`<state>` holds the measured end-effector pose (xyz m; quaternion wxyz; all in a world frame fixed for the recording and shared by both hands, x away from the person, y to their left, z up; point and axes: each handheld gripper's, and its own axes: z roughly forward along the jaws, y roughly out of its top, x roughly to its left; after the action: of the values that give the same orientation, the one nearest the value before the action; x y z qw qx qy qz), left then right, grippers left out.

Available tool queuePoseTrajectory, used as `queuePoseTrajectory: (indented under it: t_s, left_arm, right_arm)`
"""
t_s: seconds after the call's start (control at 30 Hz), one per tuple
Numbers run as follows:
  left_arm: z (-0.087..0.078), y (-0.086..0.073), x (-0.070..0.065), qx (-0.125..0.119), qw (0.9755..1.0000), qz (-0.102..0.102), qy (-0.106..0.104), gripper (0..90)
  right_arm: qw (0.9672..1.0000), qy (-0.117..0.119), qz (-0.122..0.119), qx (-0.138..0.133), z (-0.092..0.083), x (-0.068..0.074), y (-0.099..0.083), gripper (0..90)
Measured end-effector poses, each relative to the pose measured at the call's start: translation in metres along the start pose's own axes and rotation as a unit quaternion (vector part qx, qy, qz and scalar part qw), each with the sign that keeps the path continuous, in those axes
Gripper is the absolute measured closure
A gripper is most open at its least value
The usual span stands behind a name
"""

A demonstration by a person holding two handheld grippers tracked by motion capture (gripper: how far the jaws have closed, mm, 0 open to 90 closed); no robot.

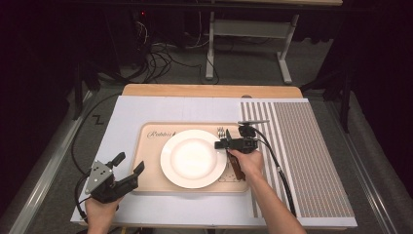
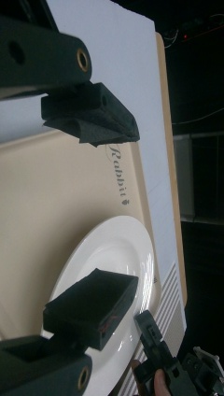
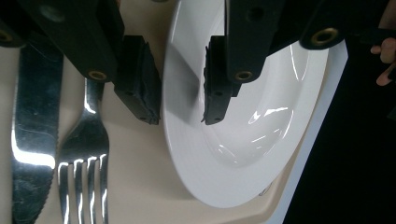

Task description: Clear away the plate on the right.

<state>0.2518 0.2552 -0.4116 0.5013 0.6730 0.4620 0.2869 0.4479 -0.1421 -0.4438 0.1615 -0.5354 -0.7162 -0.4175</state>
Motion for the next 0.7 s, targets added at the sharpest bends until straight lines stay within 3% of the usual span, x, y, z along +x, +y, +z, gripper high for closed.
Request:
queuePoseTrajectory:
  t_s: [0.7]
  left_arm:
    - [0.0, 0.0, 0.001, -0.001, 1.0, -0.003, 0.003, 27.3]
  right_arm:
    - [0.9992, 0.015, 0.007, -0.036, -0.029, -0.016, -0.004, 69.8]
